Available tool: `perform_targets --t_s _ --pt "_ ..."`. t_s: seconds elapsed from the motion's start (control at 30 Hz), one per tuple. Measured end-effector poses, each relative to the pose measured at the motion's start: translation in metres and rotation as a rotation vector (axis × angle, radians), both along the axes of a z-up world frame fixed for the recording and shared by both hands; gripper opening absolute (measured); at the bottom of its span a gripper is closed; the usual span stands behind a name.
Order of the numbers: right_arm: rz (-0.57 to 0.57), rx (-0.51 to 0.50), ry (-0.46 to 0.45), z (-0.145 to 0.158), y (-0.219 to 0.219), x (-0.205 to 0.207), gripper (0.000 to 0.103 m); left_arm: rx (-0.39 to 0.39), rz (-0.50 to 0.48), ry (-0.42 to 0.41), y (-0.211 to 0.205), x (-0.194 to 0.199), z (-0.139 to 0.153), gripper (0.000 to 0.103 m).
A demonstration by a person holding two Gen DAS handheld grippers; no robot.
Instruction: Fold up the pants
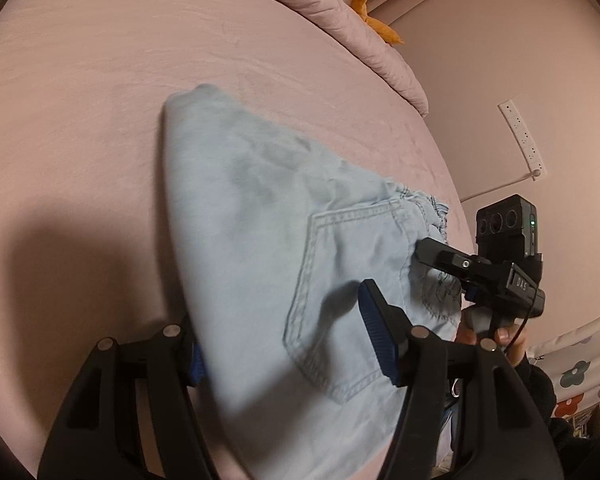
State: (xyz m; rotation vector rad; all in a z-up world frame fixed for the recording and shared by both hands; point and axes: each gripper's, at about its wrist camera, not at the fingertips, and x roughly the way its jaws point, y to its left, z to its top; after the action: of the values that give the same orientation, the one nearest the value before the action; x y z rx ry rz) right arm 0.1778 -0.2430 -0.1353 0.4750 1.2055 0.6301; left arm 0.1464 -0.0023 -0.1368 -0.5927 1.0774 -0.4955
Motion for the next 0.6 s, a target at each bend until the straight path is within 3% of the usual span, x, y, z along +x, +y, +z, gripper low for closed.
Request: perform_targets --t_s 0.07,0.13,0.17,0.23,0.37,0.6 --pt "-0.016 -0.003 -0.018 0.002 0.005 0.001 0.087 0.039 0.01 -0.007 -0.003 0.002 0.003 0.046" --pt "-0.026 -0.013 -0.035 0.004 0.009 -0.002 0.064 0.06 0.027 -0.006 0.0 0.0 0.005 0.037" --pt "-0.031 -0.023 -0.042 0.006 0.012 -0.003 0.063 0.057 0.036 -0.005 0.002 0.001 0.005 0.031" --pt "-0.037 -0.072 -0.074 0.013 0.018 -0.005 0.058 0.069 0.053 -0.012 0.007 -0.001 0.009 0.03" --pt "-0.039 -0.09 -0.125 0.029 0.023 -0.007 0.051 0.191 0.067 -0.104 0.012 -0.005 0.034 0.027" --pt "0.026 -0.07 -0.23 0.057 0.063 0.002 0.051 0.233 0.163 -0.153 0.068 -0.004 0.059 0.026"
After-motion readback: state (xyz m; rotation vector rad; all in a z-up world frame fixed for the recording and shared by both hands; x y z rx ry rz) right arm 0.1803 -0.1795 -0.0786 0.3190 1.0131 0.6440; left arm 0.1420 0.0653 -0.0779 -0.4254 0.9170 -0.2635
